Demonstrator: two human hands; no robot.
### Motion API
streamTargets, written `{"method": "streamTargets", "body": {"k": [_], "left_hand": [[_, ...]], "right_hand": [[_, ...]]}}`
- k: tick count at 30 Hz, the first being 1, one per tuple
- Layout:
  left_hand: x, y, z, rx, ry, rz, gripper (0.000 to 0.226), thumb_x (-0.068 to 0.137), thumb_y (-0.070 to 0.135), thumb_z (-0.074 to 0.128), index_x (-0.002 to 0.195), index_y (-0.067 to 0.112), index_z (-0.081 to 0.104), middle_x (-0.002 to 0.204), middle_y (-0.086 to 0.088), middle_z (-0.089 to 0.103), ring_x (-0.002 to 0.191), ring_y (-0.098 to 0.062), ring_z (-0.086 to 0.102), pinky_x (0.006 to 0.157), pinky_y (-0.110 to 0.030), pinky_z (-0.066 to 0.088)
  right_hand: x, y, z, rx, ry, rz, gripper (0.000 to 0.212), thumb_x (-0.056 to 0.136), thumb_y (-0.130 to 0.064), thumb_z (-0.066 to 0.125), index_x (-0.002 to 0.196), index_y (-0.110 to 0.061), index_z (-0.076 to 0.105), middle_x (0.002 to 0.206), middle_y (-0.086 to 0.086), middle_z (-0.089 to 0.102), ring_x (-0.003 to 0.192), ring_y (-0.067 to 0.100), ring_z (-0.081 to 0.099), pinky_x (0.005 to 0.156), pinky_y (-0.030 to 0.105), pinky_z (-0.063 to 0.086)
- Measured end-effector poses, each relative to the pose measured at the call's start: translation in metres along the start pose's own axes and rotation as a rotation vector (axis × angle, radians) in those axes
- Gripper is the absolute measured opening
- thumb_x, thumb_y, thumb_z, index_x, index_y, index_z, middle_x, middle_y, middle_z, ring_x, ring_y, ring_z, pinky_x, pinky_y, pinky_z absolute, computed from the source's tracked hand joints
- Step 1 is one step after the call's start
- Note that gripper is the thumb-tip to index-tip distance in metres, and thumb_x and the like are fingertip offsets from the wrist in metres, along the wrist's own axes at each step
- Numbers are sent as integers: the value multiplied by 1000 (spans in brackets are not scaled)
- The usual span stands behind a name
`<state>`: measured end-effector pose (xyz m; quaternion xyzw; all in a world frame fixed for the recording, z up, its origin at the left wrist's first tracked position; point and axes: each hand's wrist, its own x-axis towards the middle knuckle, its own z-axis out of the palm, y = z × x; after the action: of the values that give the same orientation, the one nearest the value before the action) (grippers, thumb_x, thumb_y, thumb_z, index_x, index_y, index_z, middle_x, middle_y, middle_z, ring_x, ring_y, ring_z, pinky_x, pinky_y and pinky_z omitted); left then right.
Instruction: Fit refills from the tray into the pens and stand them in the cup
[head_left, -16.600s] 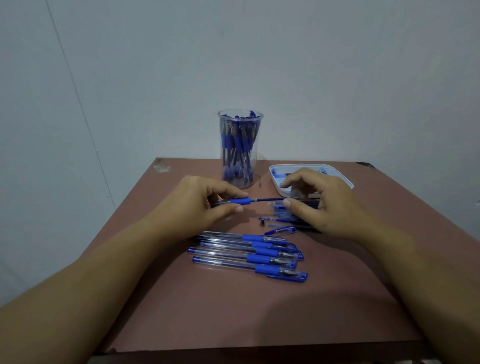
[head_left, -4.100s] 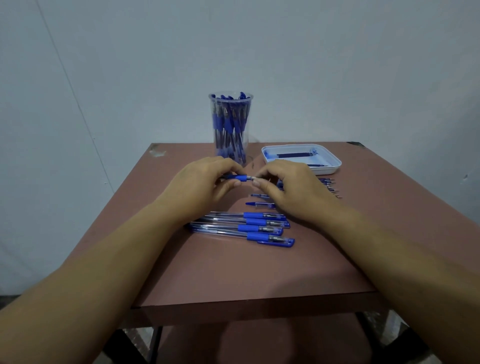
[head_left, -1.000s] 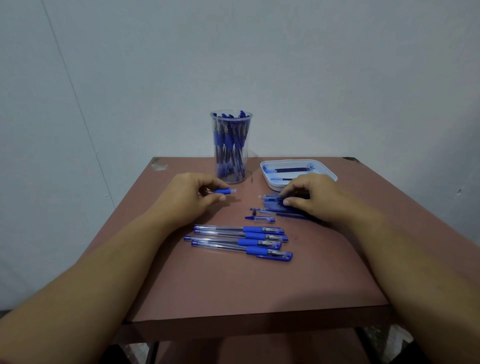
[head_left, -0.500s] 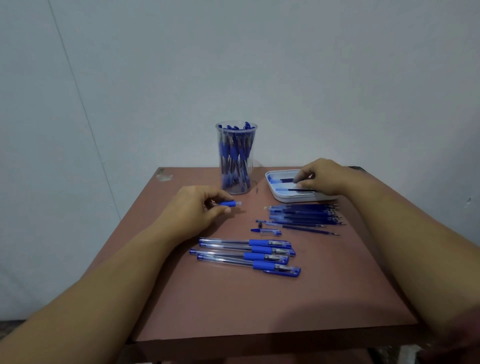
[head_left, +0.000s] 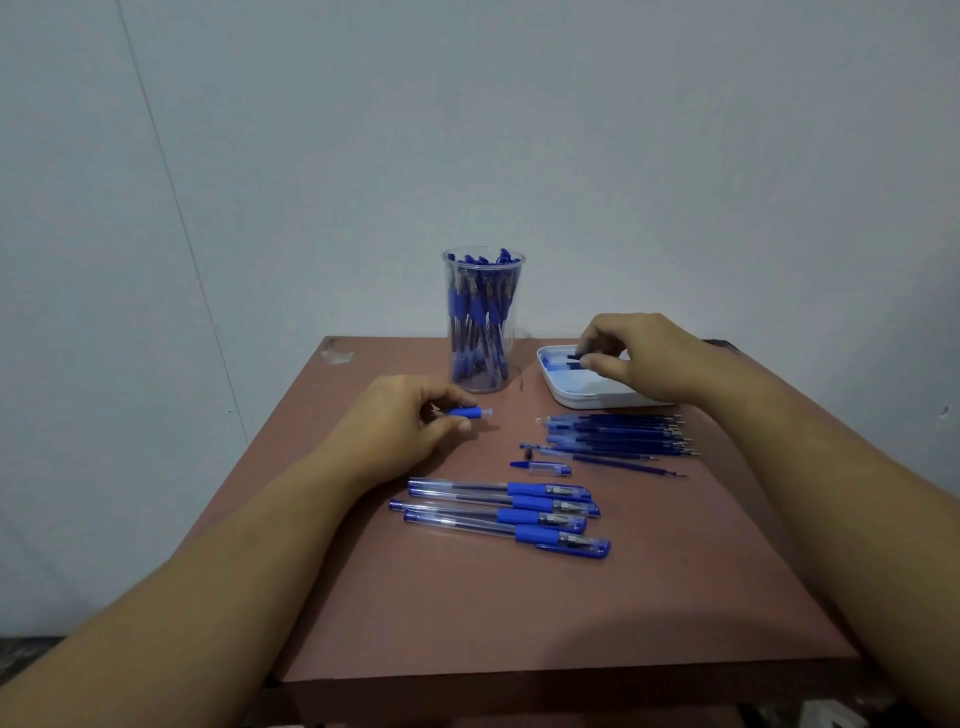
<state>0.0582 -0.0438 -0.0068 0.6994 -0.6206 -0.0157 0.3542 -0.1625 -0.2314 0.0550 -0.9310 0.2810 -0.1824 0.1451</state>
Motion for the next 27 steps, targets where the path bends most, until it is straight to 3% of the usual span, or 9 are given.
{"method": "streamTargets", "body": {"k": [4,8,11,18,27], "left_hand": [[1,2,1,4,-6,4,20,85,30,74,104,38,73,88,19,69,79,4,60,68,-8,40],[0,3,1,-13,-4,7,20,85,30,74,104,38,73,91,19,70,82,1,62,71,-11,42],[0,4,1,-35,2,-3,20,85,29,74,104,38,73,88,20,69,78,4,59,68,-6,40],[1,6,1,-56,6,1,20,84,29,75,102,38,73,91,18,71,81,-3,62,68,-6,41],[0,10,1,-95,-3,19,20,83,26,76,99,37,74,82,20,68,69,4,55,64,-6,40]], "right_hand": [[-28,-15,11,50,43,-70,11,90,-29,66,92,-40,65,89,-15,66,84,6,61,75,24,49],[-49,-24,28,158,34,-116,22,88,-26,70,86,-45,60,84,-17,64,79,0,56,70,12,44],[-51,-27,30,186,63,-143,25,86,-25,72,86,-46,59,85,-15,64,80,6,56,70,16,46],[-51,-26,35,155,5,-159,15,88,-29,70,92,-42,64,85,-16,64,80,3,56,68,13,43],[-48,-25,42,126,24,-154,10,90,-28,68,96,-36,68,86,-17,64,79,3,57,66,14,43]]}}
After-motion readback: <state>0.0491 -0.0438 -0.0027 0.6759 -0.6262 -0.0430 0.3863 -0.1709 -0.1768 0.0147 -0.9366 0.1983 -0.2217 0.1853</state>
